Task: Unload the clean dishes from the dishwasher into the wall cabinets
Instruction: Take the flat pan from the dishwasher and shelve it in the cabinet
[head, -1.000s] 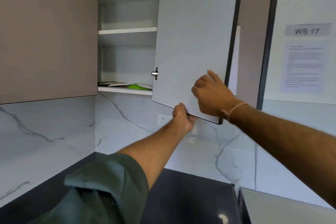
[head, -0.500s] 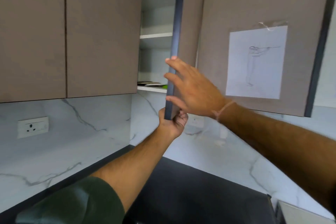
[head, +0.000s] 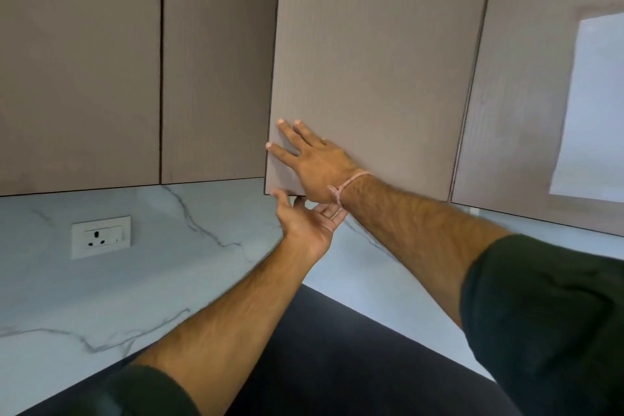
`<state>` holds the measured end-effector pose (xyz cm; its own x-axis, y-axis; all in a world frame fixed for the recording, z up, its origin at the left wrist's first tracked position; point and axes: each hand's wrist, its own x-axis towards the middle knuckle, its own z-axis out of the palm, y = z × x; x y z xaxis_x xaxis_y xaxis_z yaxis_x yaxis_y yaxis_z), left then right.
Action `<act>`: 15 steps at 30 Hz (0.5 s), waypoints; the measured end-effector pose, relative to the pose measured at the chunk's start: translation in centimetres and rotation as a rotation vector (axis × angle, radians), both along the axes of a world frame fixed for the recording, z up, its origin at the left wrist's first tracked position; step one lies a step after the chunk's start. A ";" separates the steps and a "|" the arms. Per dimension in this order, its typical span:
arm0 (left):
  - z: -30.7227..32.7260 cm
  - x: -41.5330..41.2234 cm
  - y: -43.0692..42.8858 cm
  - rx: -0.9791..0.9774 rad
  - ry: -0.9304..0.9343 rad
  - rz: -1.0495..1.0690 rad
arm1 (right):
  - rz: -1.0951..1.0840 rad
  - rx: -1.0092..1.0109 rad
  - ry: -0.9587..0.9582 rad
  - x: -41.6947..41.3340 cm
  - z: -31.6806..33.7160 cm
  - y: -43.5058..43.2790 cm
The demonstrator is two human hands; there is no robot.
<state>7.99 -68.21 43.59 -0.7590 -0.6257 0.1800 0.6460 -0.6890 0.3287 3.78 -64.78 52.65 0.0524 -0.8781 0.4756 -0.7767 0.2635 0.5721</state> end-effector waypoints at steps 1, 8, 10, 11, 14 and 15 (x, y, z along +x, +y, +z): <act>0.5 -1.0 -1.0 -0.011 -0.049 0.015 | -0.026 0.007 -0.003 -0.9 -0.2 -1.0; 1.5 -8.3 -9.4 -0.033 -0.278 0.004 | -0.231 0.053 0.054 -8.6 -1.1 -7.2; 1.3 -10.2 -11.7 -0.058 -0.339 -0.036 | -0.282 0.063 0.043 -10.9 -1.4 -8.3; 1.3 -11.3 -12.4 -0.072 -0.369 -0.051 | -0.305 0.069 0.040 -11.9 -1.6 -8.6; 1.6 -14.0 -14.4 -0.116 -0.413 -0.090 | -0.353 0.072 0.057 -14.6 -2.3 -9.3; 1.6 -14.9 -15.0 -0.133 -0.426 -0.101 | -0.360 0.069 0.057 -15.4 -2.4 -9.5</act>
